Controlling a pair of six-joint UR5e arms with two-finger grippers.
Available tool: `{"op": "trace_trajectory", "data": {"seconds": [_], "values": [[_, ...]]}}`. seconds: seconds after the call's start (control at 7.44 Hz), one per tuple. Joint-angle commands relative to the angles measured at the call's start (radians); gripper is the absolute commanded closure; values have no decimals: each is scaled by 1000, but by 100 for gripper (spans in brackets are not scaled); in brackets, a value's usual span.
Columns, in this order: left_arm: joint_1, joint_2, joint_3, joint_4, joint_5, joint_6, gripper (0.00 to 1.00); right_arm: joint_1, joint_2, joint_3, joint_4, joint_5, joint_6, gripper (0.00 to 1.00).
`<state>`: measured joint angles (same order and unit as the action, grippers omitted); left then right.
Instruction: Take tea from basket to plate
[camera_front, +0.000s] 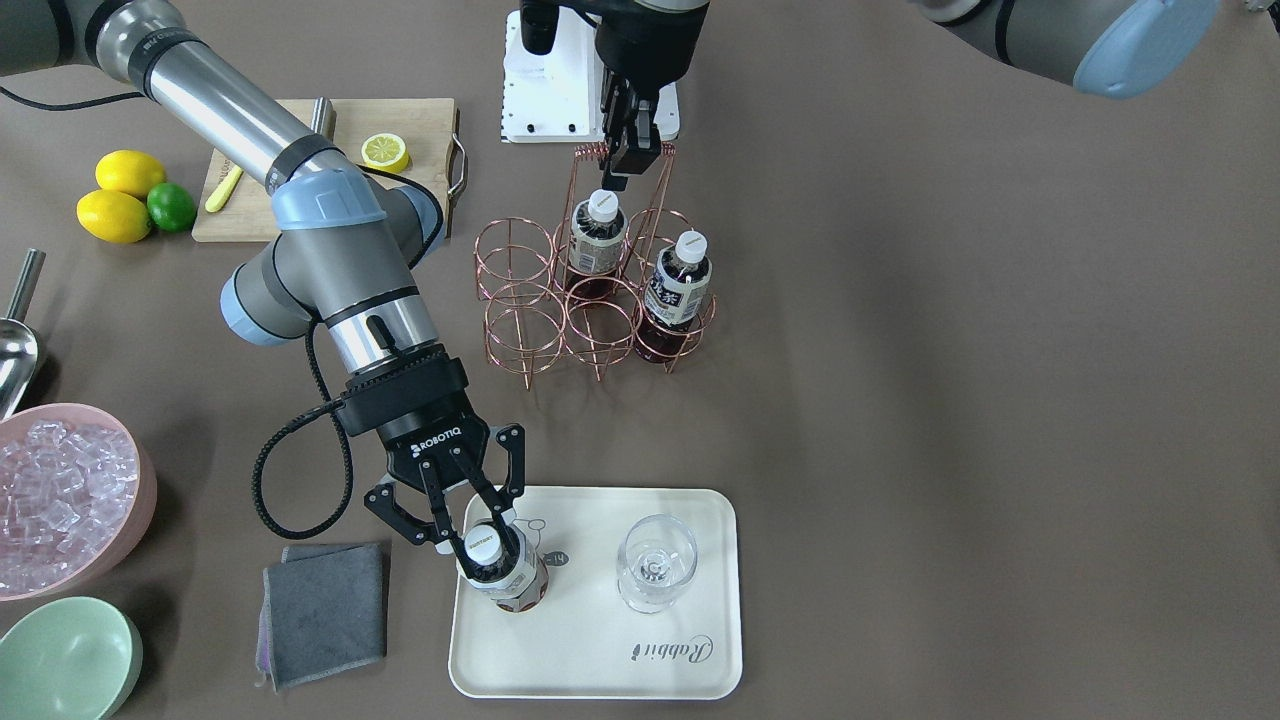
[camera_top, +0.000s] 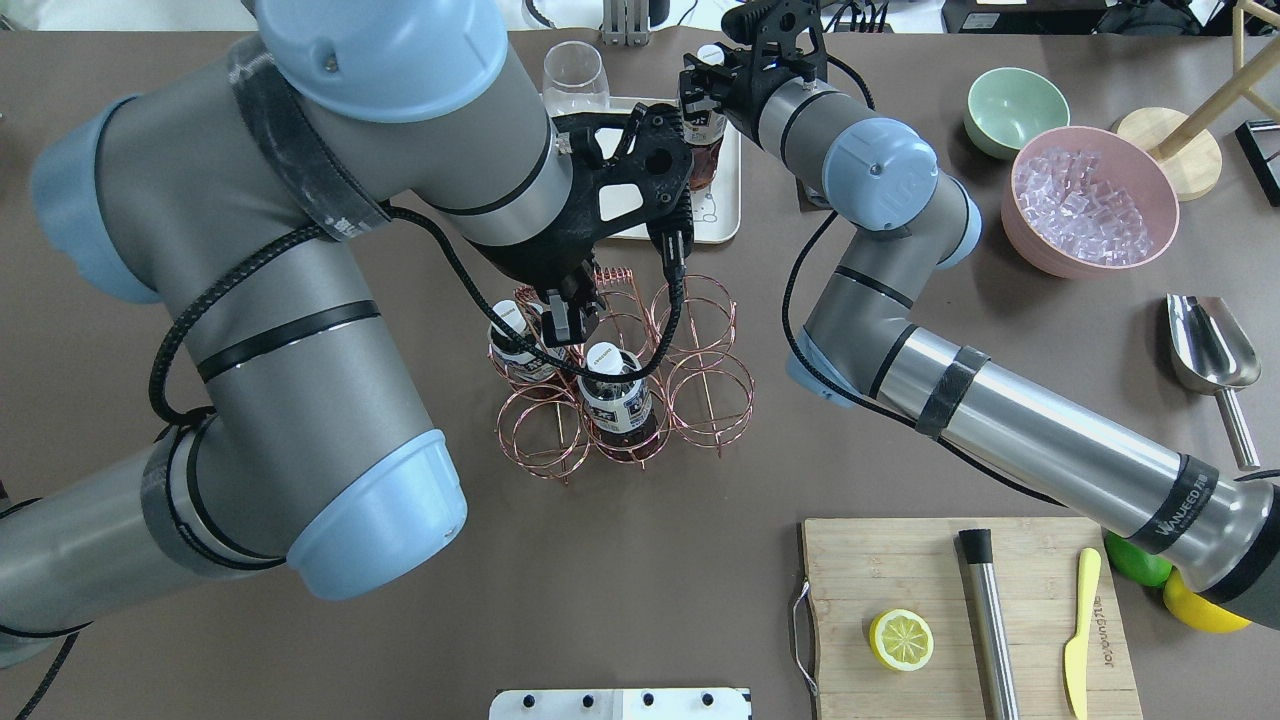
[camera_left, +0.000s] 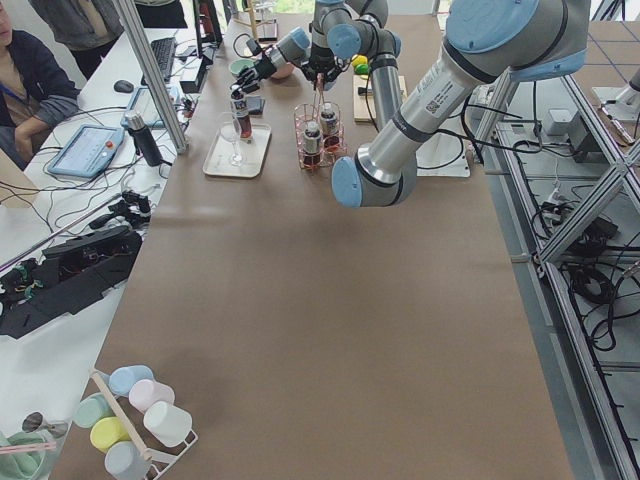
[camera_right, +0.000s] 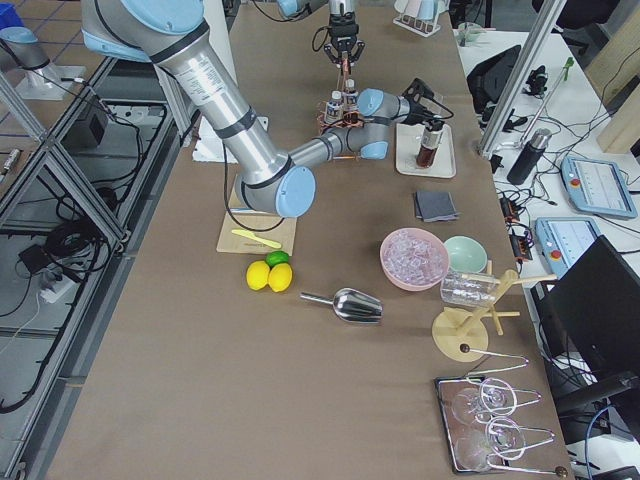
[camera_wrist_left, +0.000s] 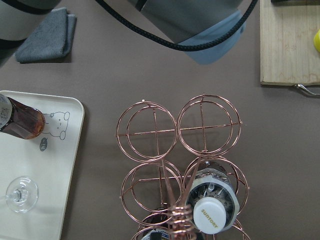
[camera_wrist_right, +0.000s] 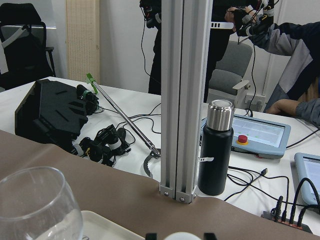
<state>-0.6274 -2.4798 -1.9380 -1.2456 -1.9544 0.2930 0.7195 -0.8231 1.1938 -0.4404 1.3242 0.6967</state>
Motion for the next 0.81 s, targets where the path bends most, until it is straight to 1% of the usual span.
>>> {"op": "trace_trajectory", "data": {"seconds": [0.0, 0.27, 0.4, 0.54, 0.67], "values": [[0, -1, -1, 0, 0, 0, 100, -6, 2, -2, -1, -10, -19, 2], [0, -1, -1, 0, 0, 0, 100, -5, 5, 6, -1, -8, -14, 0], [-2, -1, -2, 0, 0, 0, 100, 3, 2, 39, -9, 4, -14, 0], [-2, -1, -5, 0, 0, 0, 100, 17, -11, 106, -79, 59, -11, 0], [-8, -1, -10, 1, 0, 0, 100, 46, -78, 271, -244, 113, -8, 0]]}}
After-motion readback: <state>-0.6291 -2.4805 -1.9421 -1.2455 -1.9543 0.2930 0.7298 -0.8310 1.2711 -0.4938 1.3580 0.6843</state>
